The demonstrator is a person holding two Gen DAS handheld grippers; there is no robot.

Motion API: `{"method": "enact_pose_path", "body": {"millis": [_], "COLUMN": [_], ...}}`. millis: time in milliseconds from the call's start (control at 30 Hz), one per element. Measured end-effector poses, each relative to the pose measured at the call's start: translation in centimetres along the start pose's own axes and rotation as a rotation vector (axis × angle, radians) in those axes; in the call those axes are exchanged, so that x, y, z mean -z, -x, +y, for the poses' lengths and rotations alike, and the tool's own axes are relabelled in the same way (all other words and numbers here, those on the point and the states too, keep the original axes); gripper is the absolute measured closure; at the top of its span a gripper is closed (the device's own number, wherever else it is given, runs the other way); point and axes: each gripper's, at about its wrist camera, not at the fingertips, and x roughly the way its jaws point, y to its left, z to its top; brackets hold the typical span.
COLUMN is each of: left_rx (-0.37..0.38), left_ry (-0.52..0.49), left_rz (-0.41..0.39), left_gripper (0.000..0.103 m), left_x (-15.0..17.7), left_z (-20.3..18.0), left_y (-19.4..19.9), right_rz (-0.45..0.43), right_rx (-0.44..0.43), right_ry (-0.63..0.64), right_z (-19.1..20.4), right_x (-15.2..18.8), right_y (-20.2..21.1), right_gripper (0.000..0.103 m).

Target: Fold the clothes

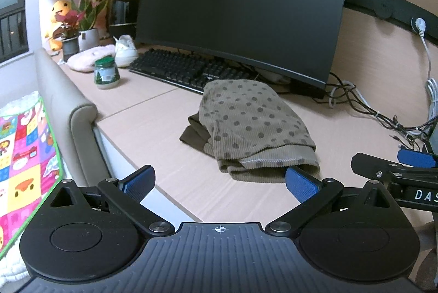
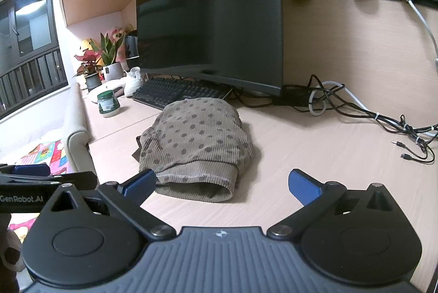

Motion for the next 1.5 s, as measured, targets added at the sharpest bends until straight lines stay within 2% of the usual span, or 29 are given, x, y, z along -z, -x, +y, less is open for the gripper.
{"method": "enact_pose_path", "body": {"millis": [1500], "left_rx": [0.028], "left_ry": [0.012], "left_rz": [0.027], "left_gripper": [0.000], "left_x": [0.6], "left_z": [0.3], "left_y": [-0.5], "right_rz": [0.052], "right_rx": [-0.031], "right_ry": [-0.014], "right_z": [0.0], "right_x": [0.6], "right_y": [-0.8], "right_gripper": [0.000]}}
